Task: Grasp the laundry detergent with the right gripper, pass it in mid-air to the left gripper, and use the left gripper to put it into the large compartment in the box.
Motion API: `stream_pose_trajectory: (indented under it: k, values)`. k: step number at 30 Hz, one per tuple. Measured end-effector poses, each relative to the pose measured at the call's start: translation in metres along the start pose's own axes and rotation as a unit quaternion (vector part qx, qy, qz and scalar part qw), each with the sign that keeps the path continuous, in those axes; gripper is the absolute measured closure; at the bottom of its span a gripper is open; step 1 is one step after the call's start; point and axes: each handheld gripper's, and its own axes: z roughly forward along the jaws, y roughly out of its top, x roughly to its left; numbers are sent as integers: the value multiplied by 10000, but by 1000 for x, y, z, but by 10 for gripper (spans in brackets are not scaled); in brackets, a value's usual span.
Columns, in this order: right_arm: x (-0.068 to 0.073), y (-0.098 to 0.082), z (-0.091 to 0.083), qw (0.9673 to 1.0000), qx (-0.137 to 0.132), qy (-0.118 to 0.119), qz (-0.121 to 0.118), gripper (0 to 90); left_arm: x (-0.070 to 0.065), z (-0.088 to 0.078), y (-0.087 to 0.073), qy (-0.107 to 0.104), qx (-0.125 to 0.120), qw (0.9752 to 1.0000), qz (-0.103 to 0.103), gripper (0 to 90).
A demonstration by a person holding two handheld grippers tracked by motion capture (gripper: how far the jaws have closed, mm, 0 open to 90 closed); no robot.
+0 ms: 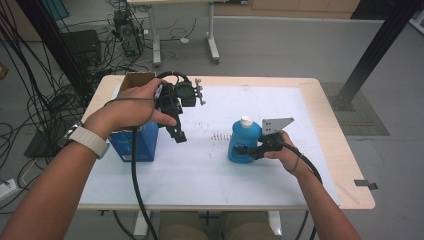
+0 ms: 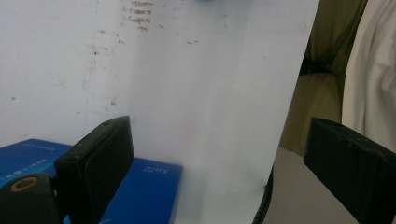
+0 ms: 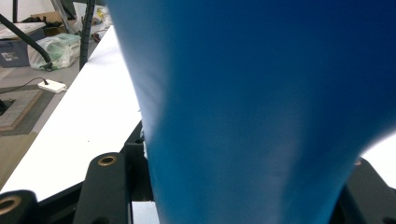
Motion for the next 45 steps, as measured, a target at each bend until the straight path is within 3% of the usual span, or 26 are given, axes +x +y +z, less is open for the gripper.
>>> stream_pose_trajectory:
  k: [21, 29, 45]
  values:
    - [0, 1, -1, 10000, 41, 18, -26, 420, -2, -2, -1, 45, -67, 10000, -30, 89]
    - [3, 3, -1, 9999, 55, 127, -42, 421, -5, -5, -2, 83, -75, 9999, -12, 89]
    - [15, 37, -12, 9992, 54, 374, -144, 421, -13, -23, 10, 251, -247, 9994, -22, 76]
